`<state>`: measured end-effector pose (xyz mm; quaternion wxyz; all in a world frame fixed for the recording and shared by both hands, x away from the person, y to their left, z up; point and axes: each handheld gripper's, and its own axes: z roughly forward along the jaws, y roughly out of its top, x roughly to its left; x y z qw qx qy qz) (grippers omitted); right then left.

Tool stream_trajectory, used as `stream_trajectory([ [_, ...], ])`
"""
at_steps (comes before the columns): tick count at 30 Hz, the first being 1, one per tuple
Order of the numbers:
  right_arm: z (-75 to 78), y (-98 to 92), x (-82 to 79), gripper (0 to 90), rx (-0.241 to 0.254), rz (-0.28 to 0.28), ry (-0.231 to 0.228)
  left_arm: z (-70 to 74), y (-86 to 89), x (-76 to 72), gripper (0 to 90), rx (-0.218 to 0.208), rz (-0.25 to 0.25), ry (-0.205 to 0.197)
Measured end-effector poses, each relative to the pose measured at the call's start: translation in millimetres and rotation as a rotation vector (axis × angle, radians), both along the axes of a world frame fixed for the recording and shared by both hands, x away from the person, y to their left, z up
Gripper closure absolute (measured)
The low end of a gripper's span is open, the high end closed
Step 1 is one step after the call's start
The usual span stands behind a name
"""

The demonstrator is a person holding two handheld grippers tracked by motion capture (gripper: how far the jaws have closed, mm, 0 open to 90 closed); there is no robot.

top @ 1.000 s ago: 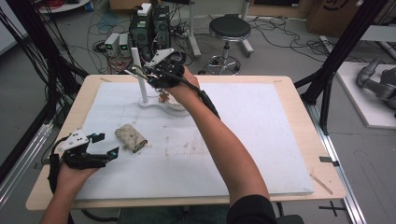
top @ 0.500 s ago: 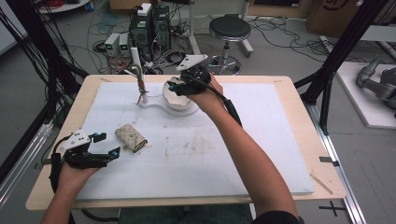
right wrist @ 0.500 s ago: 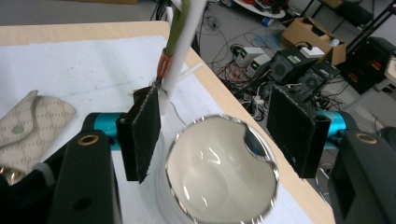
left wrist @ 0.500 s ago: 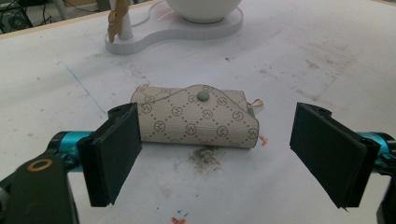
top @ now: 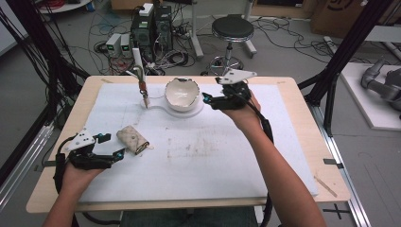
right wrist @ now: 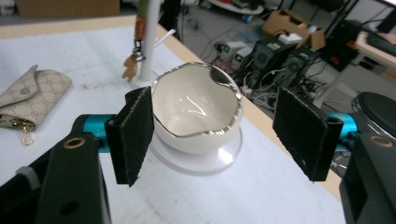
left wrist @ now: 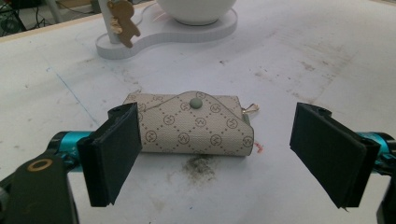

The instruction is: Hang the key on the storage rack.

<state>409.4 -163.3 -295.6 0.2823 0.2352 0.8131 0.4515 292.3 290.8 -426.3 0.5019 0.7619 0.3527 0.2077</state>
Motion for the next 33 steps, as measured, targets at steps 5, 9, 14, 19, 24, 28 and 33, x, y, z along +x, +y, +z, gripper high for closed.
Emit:
stream_trajectory([
  [5,-11.4,-34.2,-15.8,29.0,0.033,-0.046,0.015,0.2,-3.6,1.8,16.4,0.003,-0.006,-0.001],
  [9,-27.2,-61.6,-29.3,29.0,0.050,-0.083,0.025,0.9,-6.7,3.0,16.5,0.004,-0.009,-0.004],
  [14,-39.0,-79.8,-37.5,29.1,0.076,-0.110,0.038,2.0,-10.6,8.6,16.4,-0.005,-0.015,-0.010],
  [19,-52.1,-97.4,-46.5,29.0,0.094,-0.145,0.044,1.6,-14.5,14.4,16.5,-0.009,-0.025,-0.012],
  [24,-64.0,-108.1,-54.8,29.0,0.107,-0.162,0.052,1.8,-16.0,14.6,16.4,-0.005,-0.028,-0.013],
  [28,-73.9,-113.1,-61.8,28.6,0.120,-0.174,0.076,2.0,-15.1,15.5,16.4,-0.011,-0.022,-0.014],
  [33,-86.7,-118.0,-68.5,26.6,0.122,-0.184,0.091,2.2,-17.0,17.9,16.5,-0.011,-0.032,-0.016],
])
